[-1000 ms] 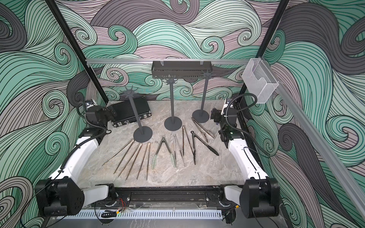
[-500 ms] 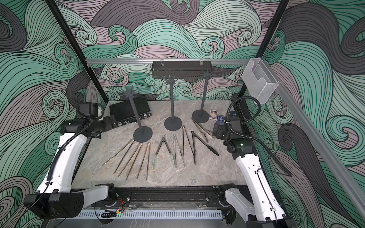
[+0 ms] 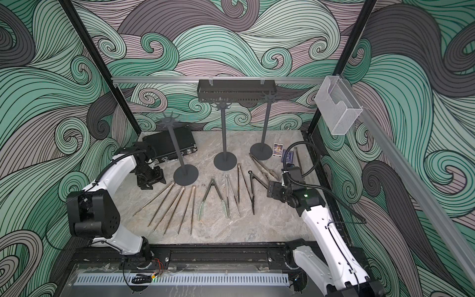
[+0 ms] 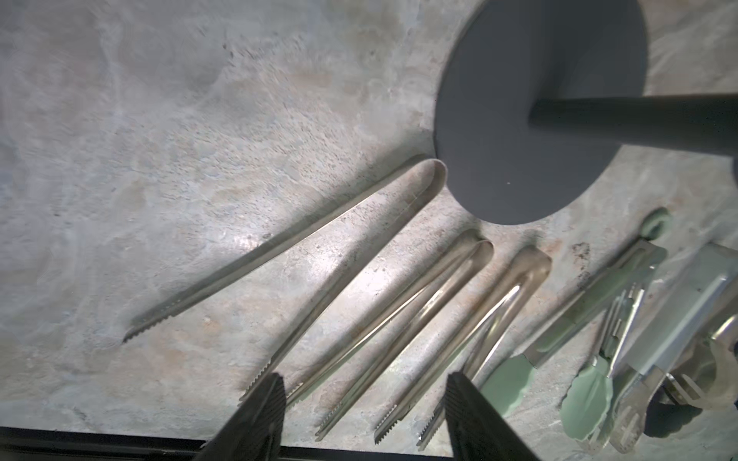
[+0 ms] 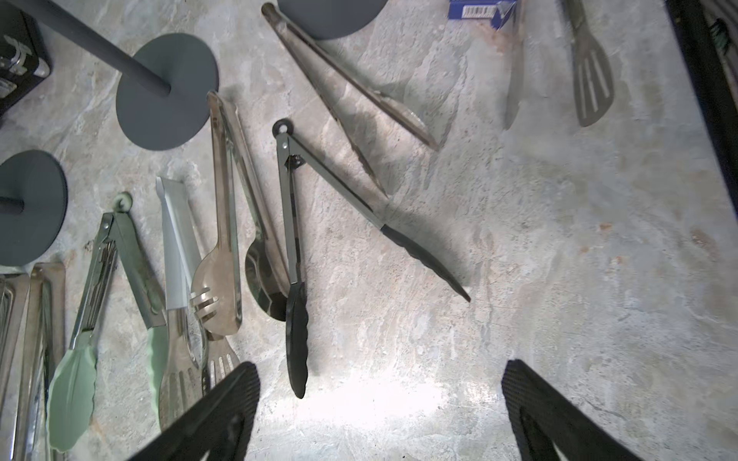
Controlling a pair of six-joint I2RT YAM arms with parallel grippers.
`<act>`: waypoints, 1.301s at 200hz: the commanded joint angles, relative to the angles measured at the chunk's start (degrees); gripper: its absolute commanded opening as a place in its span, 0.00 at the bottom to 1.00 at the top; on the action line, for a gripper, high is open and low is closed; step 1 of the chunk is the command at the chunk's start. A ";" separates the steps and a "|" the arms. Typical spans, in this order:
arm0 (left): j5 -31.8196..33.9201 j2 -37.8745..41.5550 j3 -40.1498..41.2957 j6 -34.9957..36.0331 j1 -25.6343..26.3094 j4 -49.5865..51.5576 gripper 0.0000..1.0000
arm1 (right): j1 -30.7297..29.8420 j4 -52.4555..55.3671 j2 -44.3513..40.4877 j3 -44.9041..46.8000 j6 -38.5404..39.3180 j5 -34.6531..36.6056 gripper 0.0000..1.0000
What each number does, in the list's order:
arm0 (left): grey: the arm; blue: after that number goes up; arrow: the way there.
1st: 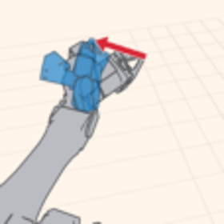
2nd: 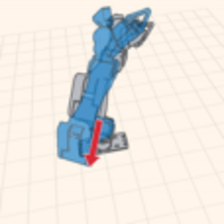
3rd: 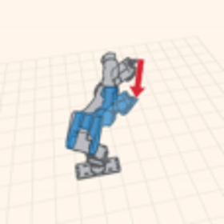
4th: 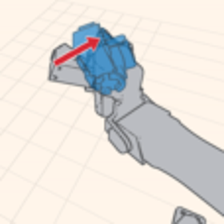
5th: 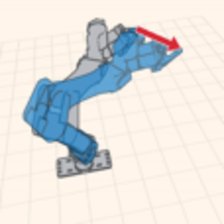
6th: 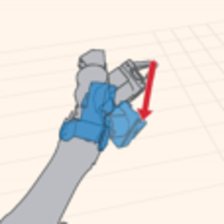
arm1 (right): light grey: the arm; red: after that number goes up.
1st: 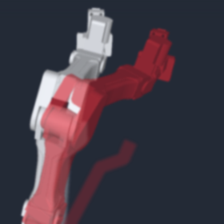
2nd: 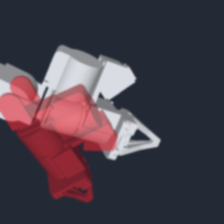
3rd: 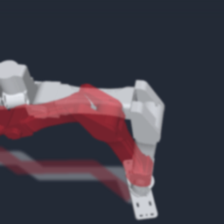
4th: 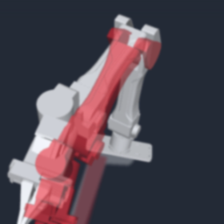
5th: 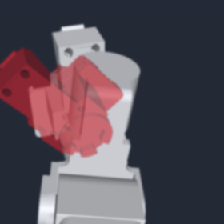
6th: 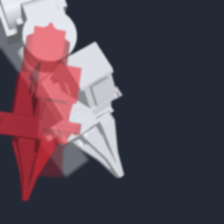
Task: Hang food tongs on kitchen utensil racks
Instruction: Pick up the food tongs from the center of the board.
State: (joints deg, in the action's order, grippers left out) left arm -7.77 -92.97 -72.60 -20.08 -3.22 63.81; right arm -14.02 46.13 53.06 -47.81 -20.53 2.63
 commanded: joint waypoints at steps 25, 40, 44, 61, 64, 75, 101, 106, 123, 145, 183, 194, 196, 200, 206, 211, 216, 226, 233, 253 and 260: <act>-1.21 -4.12 -1.34 -1.03 0.10 -0.21 0.65 | -2.82 -4.15 0.65 2.05 -0.99 -3.20 0.96; -0.68 -5.36 -2.39 -0.17 0.06 0.73 0.66 | -3.28 -4.92 0.78 2.87 -0.91 -3.39 0.96; -0.67 -5.73 -2.63 0.08 0.07 0.91 0.66 | -3.36 -5.18 0.83 3.11 -0.83 -3.50 0.96; -0.54 -7.56 -3.74 1.05 0.06 1.75 0.67 | -3.43 -6.34 1.24 3.84 -0.24 -4.42 0.96; -0.50 -7.92 -3.91 1.16 0.06 1.92 0.67 | -3.46 -6.58 1.32 3.94 -0.10 -4.64 0.96; -0.12 -9.21 -4.60 1.53 0.08 2.19 0.67 | -3.51 -7.09 1.88 4.04 0.23 -5.11 0.96; 1.99 -12.00 -6.62 1.89 0.08 3.00 0.67 | -3.62 -8.21 2.57 4.11 0.50 -6.33 0.96; 2.62 -12.66 -7.47 2.08 0.06 3.43 0.67 | -3.56 -8.51 2.55 4.13 0.55 -6.61 0.96; 5.69 -15.18 -10.74 2.87 0.08 5.96 0.64 | -3.60 -8.99 2.42 4.31 0.67 -6.89 0.96; 12.04 -18.63 -15.79 4.84 0.09 10.08 0.63 | -3.62 -9.19 2.24 4.48 0.85 -7.07 0.96; 16.07 -20.76 -17.37 8.79 0.10 14.25 0.62 | -3.64 -9.18 2.21 4.57 1.02 -7.29 0.96; 16.03 -20.10 -16.30 9.22 0.15 13.98 0.63 | -3.63 -9.15 2.15 4.65 1.09 -7.37 0.96; 16.01 -20.00 -16.14 9.34 0.15 13.97 0.63 | -3.64 -9.13 2.16 4.66 1.10 -7.40 0.96; 16.07 -19.92 -15.88 9.48 0.15 13.97 0.63 | -3.64 -9.14 2.17 4.66 1.10 -7.43 0.96; 16.26 -19.88 -15.59 9.57 0.15 13.97 0.63 | -3.64 -9.19 2.14 4.71 1.11 -7.61 0.96; 16.58 -19.96 -15.40 9.70 0.16 14.05 0.63 | -3.62 -9.26 2.24 4.74 1.11 -7.71 0.96; 16.80 -20.25 -15.30 9.71 0.15 14.10 0.63 | -3.64 -9.22 2.23 4.75 1.11 -7.77 0.96; 16.91 -21.18 -15.38 9.70 0.15 14.54 0.63 | -3.63 -9.28 2.28 4.75 1.12 -7.94 0.96; 16.68 -22.03 -15.46 9.78 0.25 14.58 0.62 | -3.64 -9.23 2.14 4.81 1.11 -8.03 0.96; 16.59 -24.10 -15.43 10.06 0.82 14.85 0.61 | -3.68 -9.12 1.92 4.83 1.11 -7.76 0.97; 16.83 -24.57 -15.39 10.12 1.21 14.86 0.60 | -3.67 -9.06 1.72 4.92 1.11 -7.73 0.97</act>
State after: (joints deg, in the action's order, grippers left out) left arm 7.46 -114.78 -87.92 -10.85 -3.07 75.64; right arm -17.41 37.06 55.55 -43.53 -19.97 -4.67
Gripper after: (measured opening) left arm 0.606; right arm 0.966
